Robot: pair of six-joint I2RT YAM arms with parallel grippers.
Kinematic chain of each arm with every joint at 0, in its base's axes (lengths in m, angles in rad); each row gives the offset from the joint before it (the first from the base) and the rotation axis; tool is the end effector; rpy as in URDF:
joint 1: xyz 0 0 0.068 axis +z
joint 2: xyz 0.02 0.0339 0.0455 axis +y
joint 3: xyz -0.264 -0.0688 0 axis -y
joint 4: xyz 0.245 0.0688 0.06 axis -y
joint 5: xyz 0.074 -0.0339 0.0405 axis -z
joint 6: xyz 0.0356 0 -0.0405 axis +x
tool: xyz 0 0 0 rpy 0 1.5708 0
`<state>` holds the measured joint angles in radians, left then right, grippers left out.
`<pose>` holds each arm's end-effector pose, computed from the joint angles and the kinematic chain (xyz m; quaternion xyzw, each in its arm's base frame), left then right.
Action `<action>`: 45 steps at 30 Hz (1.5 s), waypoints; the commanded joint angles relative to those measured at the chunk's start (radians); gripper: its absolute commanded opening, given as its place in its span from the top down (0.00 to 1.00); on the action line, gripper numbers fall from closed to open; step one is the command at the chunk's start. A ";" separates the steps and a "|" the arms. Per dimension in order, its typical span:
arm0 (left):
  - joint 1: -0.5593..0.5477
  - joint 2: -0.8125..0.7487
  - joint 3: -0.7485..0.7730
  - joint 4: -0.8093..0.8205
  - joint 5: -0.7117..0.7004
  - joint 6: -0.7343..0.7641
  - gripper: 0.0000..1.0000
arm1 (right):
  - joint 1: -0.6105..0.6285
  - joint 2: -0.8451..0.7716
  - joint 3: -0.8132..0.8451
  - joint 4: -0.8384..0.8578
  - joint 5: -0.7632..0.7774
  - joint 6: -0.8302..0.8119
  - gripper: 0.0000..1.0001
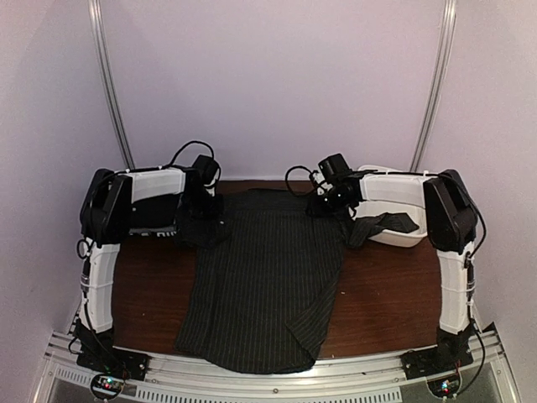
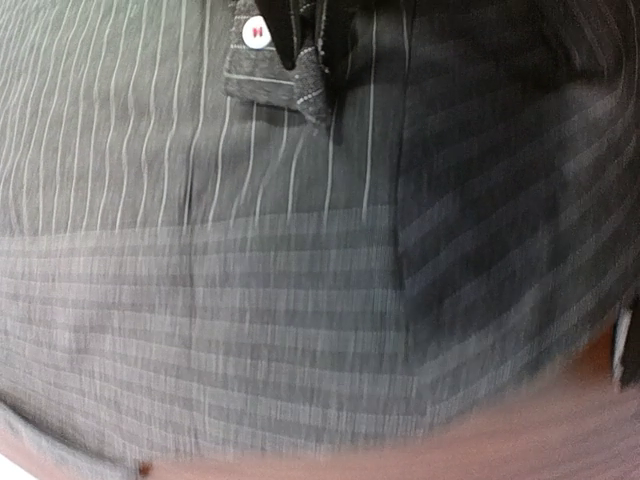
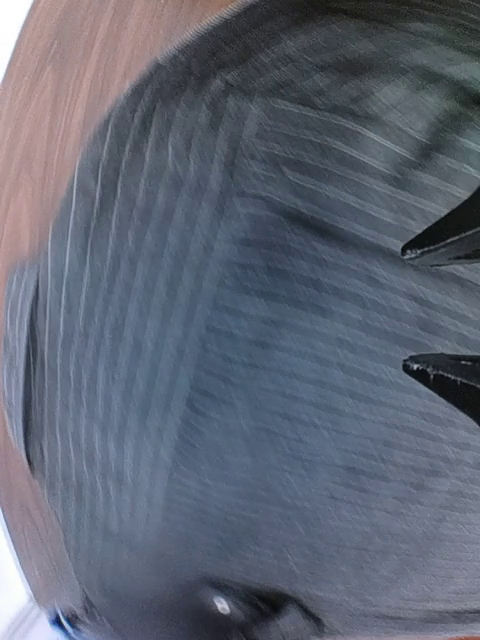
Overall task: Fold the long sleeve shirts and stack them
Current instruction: Flatten out the crumpled shirt at the center of the board.
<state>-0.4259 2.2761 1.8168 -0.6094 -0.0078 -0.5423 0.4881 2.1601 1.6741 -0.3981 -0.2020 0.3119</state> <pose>0.4464 -0.2022 0.1636 -0.0573 0.9669 -0.1123 0.2216 0.4210 0.2316 0.1874 -0.1162 0.9302 0.2179 0.2715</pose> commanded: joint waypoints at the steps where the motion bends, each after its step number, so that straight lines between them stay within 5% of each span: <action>1: -0.046 -0.161 -0.115 0.006 0.048 0.028 0.96 | 0.103 -0.184 -0.172 0.032 0.016 -0.009 0.66; 13: -0.140 -0.431 -0.640 0.163 0.131 -0.070 0.97 | 0.395 -0.417 -0.564 0.112 0.010 0.100 0.62; 24: -0.117 -0.531 -0.793 0.087 -0.110 -0.107 0.96 | 0.707 -0.513 -0.682 0.060 0.209 0.280 0.49; 36: 0.002 -0.801 -0.826 -0.082 -0.285 -0.108 0.93 | 0.876 -0.432 -0.607 0.005 0.320 0.399 0.38; 45: 0.147 -0.901 -1.007 -0.035 -0.245 -0.118 0.83 | 0.920 -0.313 -0.528 -0.059 0.374 0.425 0.37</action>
<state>-0.2962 1.4075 0.8246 -0.6586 -0.2531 -0.6468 1.3975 1.8053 1.1179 -0.4080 0.1123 0.7120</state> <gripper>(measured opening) 0.127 0.632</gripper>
